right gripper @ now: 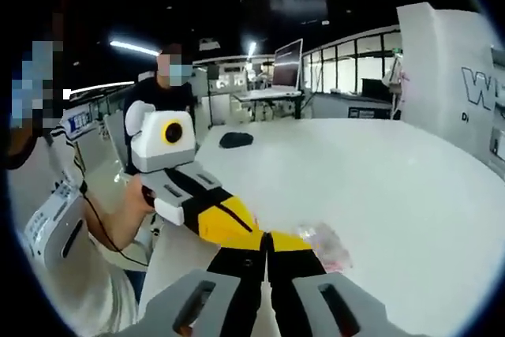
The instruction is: Open the resealable bag by pulling the two sides of the seal apart until the entire bag opening is separated and visibly accessible.
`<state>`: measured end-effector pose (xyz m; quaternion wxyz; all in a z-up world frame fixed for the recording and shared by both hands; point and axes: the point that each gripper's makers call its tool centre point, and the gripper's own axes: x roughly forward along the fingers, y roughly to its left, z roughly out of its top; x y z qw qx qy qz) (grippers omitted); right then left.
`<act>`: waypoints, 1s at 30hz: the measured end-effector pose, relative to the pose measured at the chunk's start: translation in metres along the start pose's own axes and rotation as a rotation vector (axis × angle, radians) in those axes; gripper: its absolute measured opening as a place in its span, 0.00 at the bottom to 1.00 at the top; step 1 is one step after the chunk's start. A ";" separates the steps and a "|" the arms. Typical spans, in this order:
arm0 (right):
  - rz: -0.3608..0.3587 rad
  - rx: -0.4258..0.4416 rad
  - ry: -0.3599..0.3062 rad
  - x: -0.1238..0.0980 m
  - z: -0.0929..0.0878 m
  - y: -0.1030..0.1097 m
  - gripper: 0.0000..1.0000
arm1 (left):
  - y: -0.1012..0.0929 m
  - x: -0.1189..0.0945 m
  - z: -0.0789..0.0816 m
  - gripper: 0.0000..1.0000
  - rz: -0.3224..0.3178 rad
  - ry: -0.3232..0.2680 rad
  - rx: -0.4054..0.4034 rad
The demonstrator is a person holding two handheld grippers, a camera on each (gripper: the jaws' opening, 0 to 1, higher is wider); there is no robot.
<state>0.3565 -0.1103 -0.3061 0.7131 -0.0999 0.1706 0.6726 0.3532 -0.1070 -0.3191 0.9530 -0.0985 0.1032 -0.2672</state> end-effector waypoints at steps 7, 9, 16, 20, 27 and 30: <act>0.014 0.038 0.001 0.001 -0.002 0.000 0.00 | -0.003 -0.003 0.011 0.02 -0.021 -0.067 -0.027; 0.012 0.035 0.000 0.001 -0.002 0.001 0.00 | -0.002 -0.003 0.010 0.04 -0.010 -0.058 -0.013; 0.003 0.026 -0.006 -0.001 0.000 0.001 0.00 | -0.002 -0.004 0.013 0.16 -0.022 -0.090 -0.073; 0.005 0.030 -0.012 -0.001 0.000 0.001 0.00 | -0.001 -0.004 0.015 0.17 -0.025 -0.100 -0.100; 0.014 0.041 -0.026 -0.001 0.000 0.003 0.00 | 0.002 -0.002 0.015 0.13 -0.023 -0.112 -0.133; 0.016 0.044 -0.026 -0.002 -0.001 0.003 0.00 | 0.005 -0.003 0.015 0.11 -0.015 -0.116 -0.132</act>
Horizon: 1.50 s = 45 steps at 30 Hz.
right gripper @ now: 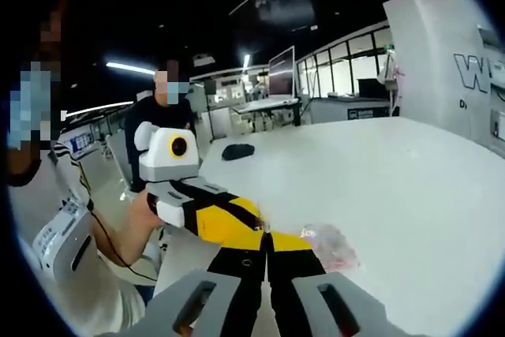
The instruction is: Open the resealable bag by pulling the two sides of the seal apart until the entire bag opening is separated and visibly accessible.
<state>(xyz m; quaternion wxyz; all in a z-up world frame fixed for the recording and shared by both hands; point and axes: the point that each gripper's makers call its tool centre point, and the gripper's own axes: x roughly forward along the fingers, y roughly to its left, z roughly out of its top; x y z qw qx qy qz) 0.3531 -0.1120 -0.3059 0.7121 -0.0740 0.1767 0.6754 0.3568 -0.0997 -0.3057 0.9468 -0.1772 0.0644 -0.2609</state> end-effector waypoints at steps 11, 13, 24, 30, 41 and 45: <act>0.012 0.001 -0.009 -0.001 0.001 0.002 0.00 | 0.003 0.001 0.002 0.07 0.007 -0.014 -0.025; 0.010 0.000 -0.012 -0.002 0.001 0.001 0.00 | 0.002 0.001 0.002 0.04 0.003 -0.015 -0.029; 0.005 -0.062 0.004 -0.002 -0.004 0.003 0.00 | 0.000 0.002 -0.001 0.01 0.004 0.009 -0.005; 0.004 -0.138 0.016 0.000 -0.006 0.008 0.01 | 0.001 0.002 -0.003 0.01 0.019 0.025 0.011; -0.006 -0.140 0.031 0.001 -0.005 0.002 0.00 | -0.002 0.001 -0.004 0.01 0.016 0.038 0.037; 0.001 -0.107 0.033 0.002 -0.006 0.002 0.00 | -0.001 0.001 -0.007 0.00 0.018 0.058 0.038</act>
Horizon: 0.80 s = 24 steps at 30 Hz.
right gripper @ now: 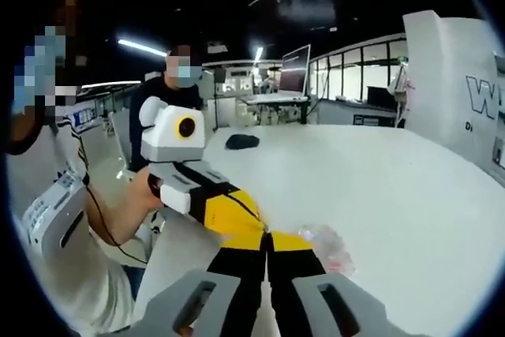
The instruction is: Open the resealable bag by pulling the two sides of the seal apart until the entire bag opening is separated and visibly accessible.
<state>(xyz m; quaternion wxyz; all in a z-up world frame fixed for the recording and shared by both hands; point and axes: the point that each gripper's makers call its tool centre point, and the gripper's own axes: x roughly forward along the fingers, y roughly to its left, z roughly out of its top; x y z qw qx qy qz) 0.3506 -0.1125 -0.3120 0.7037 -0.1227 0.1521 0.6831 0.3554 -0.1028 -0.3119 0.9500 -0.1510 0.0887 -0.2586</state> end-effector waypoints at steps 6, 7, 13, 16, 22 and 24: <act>0.001 0.043 0.000 0.001 -0.001 -0.001 0.00 | 0.000 -0.001 -0.002 0.00 0.022 0.021 0.029; -0.003 0.046 -0.003 0.001 -0.001 0.000 0.00 | 0.001 0.000 -0.003 0.00 0.027 0.025 0.036; -0.025 0.030 0.000 0.002 -0.003 0.000 0.00 | -0.001 0.000 -0.006 0.00 0.054 0.058 0.106; -0.051 0.009 -0.008 0.001 -0.003 -0.003 0.00 | 0.000 -0.002 -0.009 0.00 0.072 0.091 0.139; -0.060 0.007 -0.008 -0.004 -0.001 -0.008 0.00 | -0.002 -0.003 -0.011 0.00 0.063 0.093 0.143; -0.060 0.003 -0.005 -0.003 -0.002 -0.007 0.00 | -0.002 -0.003 -0.011 0.00 0.068 0.099 0.151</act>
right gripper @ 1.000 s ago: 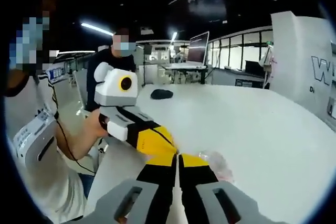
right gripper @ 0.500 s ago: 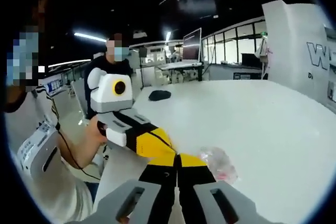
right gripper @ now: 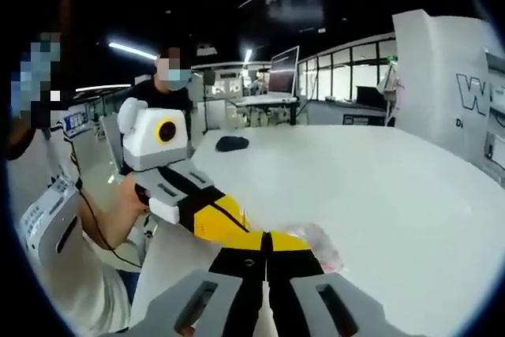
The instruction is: Open the resealable bag by pulling the two sides of the seal apart until the entire bag opening is separated and visibly accessible.
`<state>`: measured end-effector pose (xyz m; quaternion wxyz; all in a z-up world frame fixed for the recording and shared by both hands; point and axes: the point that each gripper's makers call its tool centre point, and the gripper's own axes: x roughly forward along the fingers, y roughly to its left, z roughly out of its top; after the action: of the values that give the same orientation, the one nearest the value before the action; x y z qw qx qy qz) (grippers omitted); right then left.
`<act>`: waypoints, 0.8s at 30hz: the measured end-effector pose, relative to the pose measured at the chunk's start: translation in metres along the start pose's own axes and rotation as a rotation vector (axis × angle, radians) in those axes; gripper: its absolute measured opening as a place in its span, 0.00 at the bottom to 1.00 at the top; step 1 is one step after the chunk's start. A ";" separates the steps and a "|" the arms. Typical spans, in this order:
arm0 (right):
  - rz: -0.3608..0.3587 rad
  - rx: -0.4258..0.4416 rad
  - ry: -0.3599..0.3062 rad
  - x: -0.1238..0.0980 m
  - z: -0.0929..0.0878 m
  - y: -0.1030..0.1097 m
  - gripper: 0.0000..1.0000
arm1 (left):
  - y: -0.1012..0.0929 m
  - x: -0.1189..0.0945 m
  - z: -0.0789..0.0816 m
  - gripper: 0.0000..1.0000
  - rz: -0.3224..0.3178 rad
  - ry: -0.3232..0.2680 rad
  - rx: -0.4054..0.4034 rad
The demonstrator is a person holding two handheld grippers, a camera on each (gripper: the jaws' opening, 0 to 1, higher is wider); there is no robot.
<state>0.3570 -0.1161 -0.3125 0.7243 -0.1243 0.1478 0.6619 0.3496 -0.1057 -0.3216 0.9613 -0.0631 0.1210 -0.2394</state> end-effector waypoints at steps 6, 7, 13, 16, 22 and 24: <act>-0.010 -0.009 -0.002 -0.002 0.000 -0.002 0.00 | -0.002 0.000 -0.002 0.00 -0.007 0.016 -0.007; -0.011 -0.011 -0.003 -0.002 0.000 -0.003 0.00 | -0.002 0.000 -0.002 0.00 -0.006 0.016 -0.008; -0.021 -0.031 0.001 -0.003 0.001 -0.003 0.00 | -0.003 0.000 -0.003 0.00 -0.007 0.024 0.006; -0.032 -0.056 0.011 -0.004 0.001 -0.004 0.00 | -0.003 0.001 -0.007 0.00 0.003 0.046 0.048; -0.043 -0.090 0.051 -0.004 -0.004 -0.005 0.00 | -0.003 0.001 -0.009 0.00 0.001 0.066 0.071; -0.049 -0.096 0.057 -0.005 -0.004 -0.006 0.00 | -0.002 0.000 -0.009 0.00 0.002 0.071 0.075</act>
<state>0.3623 -0.1225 -0.3144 0.7289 -0.1814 0.1333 0.6466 0.3461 -0.1085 -0.3302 0.9583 -0.0187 0.1459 -0.2449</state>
